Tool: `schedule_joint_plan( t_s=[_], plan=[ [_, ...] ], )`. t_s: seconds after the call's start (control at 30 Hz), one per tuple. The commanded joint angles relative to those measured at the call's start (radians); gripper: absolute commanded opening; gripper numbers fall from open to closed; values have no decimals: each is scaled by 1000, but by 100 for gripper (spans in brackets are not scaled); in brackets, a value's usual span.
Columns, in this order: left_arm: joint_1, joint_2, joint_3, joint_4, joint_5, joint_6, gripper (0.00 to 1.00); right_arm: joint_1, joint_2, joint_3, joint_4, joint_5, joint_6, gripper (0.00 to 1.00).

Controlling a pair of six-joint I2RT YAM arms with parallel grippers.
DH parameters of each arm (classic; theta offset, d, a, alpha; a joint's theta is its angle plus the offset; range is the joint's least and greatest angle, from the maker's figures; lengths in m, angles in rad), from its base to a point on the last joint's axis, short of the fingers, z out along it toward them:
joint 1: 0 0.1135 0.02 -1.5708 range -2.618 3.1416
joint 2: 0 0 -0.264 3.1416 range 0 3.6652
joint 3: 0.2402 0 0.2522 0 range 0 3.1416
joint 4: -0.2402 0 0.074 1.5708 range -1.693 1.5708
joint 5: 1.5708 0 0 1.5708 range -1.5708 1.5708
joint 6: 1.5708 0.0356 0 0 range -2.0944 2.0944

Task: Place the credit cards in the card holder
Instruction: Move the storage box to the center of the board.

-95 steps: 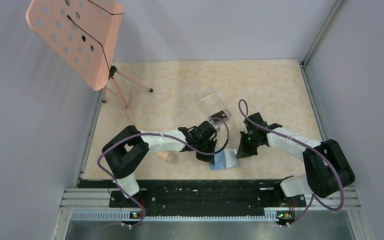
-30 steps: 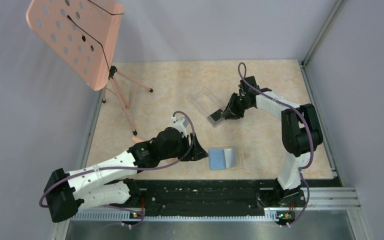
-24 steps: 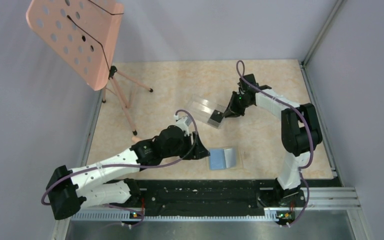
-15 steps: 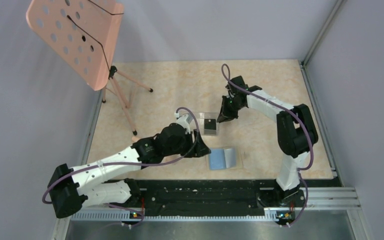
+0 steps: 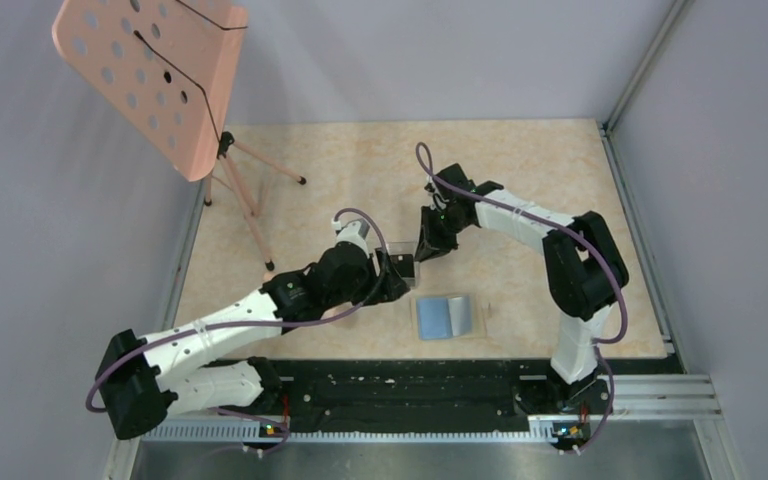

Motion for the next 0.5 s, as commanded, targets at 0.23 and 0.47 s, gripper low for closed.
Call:
schedule_joint_plan(
  t_s=[0.23, 0.47],
  plan=[
    [166, 89, 93, -16, 88, 40, 68, 49, -74, -42, 111, -92, 5, 41],
    [291, 153, 104, 1, 206, 115, 59, 49, -130, -95, 153, -86, 16, 43]
  ],
)
